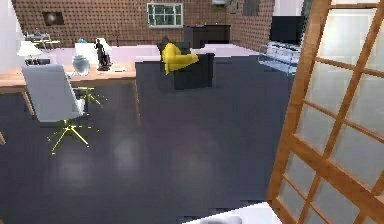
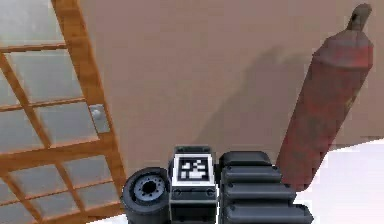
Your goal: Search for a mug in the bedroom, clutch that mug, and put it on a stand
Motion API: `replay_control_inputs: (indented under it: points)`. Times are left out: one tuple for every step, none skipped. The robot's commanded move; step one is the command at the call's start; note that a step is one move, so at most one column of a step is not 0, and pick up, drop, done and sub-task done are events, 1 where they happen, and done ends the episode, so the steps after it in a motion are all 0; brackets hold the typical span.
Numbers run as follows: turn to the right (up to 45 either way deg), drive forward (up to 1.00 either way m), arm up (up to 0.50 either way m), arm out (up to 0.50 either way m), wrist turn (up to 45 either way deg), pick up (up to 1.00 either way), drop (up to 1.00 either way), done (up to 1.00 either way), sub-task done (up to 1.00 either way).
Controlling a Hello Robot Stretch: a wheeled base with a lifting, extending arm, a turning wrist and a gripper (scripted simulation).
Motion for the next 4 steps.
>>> replay_control_inputs:
  points:
    - [0.0,1.0,0.0,0.0,0.0,0.0,0.0,0.0,0.0]
    - [-6.0,0.0,0.0,0.0,0.0,0.0,0.0,0.0,0.0]
    - [0.0,0.4,0.0,0.0,0.0,0.0,0.0,0.0,0.0]
    - [12.0,0.0,0.0,0.0,0.0,0.0,0.0,0.0,0.0]
